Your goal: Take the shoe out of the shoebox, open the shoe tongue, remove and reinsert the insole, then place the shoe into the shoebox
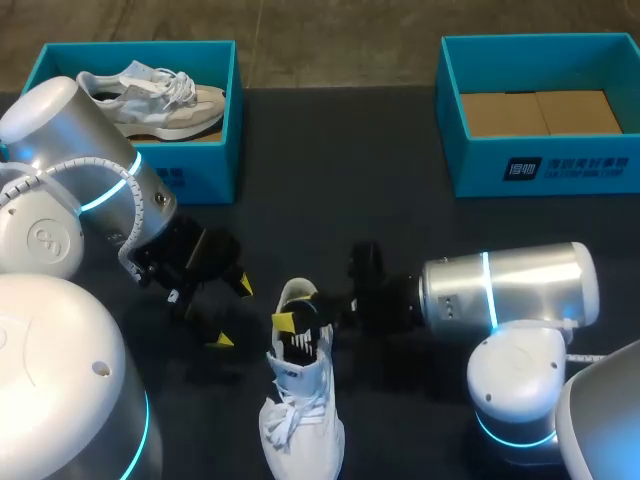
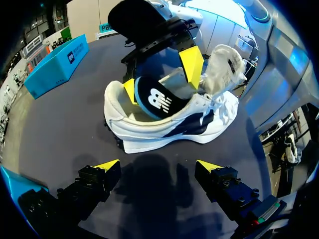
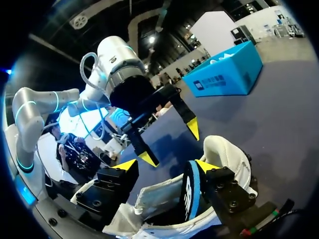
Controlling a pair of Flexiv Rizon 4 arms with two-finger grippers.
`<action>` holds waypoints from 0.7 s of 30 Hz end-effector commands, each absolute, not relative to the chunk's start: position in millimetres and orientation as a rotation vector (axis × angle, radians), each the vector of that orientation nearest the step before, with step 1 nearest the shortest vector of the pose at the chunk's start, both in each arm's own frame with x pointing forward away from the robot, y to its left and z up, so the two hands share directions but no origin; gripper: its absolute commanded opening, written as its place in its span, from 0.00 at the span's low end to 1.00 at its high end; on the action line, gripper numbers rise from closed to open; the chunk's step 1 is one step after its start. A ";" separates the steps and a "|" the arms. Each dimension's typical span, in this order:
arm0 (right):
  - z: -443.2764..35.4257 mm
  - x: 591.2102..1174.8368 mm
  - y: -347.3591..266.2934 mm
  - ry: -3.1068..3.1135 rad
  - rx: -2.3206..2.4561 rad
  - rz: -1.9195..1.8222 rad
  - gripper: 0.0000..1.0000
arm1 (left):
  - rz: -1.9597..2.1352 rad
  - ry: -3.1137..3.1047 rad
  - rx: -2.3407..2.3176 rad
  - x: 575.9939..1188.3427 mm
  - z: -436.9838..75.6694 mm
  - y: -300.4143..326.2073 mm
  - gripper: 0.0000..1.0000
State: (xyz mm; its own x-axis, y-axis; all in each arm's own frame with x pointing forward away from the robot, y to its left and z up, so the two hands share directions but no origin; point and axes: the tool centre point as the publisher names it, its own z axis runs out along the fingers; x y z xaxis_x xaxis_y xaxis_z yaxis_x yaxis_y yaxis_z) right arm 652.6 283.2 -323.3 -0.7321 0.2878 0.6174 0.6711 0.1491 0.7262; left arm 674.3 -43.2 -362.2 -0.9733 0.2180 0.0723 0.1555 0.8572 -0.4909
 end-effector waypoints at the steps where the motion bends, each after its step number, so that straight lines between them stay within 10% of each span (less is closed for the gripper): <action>1: -319.2 649.0 283.3 -2.110 -0.925 -1.609 0.72 | 0.750 -2.909 -0.292 673.2 -362.5 -43.7 1.00; 21: -304.1 653.1 252.8 -2.223 -1.129 -1.648 0.86 | 0.750 -2.909 -0.292 673.2 -362.5 -43.7 1.00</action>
